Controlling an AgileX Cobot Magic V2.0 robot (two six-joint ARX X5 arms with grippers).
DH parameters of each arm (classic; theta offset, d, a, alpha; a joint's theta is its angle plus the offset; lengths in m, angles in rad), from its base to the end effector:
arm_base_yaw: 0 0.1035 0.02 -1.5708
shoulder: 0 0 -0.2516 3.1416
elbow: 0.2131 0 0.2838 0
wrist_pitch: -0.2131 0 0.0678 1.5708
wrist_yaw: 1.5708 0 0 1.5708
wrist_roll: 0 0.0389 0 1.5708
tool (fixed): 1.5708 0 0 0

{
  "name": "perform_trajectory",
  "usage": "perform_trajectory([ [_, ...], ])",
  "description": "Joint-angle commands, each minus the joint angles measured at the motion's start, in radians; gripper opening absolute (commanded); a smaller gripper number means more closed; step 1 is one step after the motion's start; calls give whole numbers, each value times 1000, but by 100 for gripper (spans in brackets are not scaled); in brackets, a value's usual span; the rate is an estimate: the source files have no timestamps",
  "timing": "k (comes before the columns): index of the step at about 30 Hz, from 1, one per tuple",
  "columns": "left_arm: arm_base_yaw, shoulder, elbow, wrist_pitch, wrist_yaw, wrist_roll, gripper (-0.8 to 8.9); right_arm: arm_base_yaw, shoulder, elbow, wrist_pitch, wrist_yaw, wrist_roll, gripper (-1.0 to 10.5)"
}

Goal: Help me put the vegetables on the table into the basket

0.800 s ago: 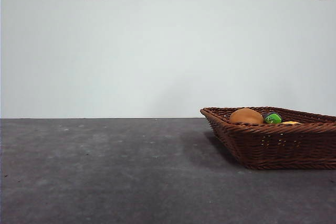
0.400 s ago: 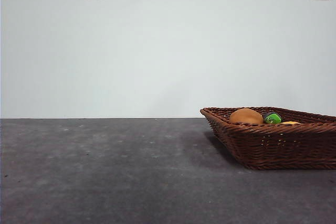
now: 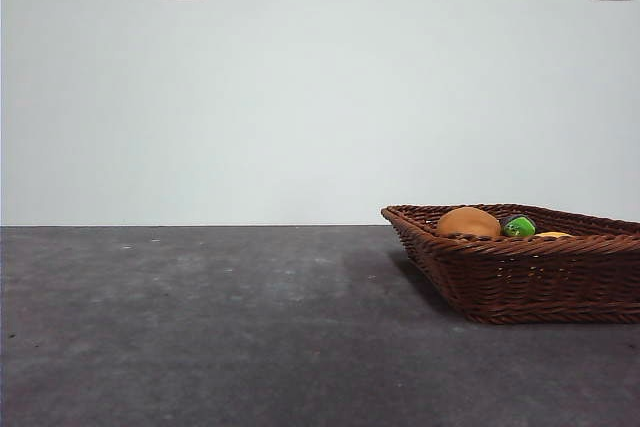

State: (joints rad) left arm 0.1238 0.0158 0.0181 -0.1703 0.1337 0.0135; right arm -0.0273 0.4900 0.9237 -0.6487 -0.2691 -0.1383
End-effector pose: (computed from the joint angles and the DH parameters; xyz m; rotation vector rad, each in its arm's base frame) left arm 0.1500 0.0134 0.1504 -0.0081 0.1665 -0.0110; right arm 0.1276 0.0069 0.3705 -0.1053 0.1961 0.2551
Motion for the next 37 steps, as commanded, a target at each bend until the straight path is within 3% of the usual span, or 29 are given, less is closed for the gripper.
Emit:
perform_trajectory([
  [1,2,0,-9,7,1,-10,-4,0,-93,-166,94,2,72,0],
  [8,2,4,-9,7,1,-10,-4,0,-281,-521,306,79,196,0],
  [16,2,4,-9,7,1,-10,-4,1,-409,-744,317,88,198,0],
  [25,2,4,-9,7,1,-10,-4,7,-482,-854,308,87,198,0],
  [37,2,4,-9,7,1,-10,-4,7,-481,-855,303,87,198,0],
])
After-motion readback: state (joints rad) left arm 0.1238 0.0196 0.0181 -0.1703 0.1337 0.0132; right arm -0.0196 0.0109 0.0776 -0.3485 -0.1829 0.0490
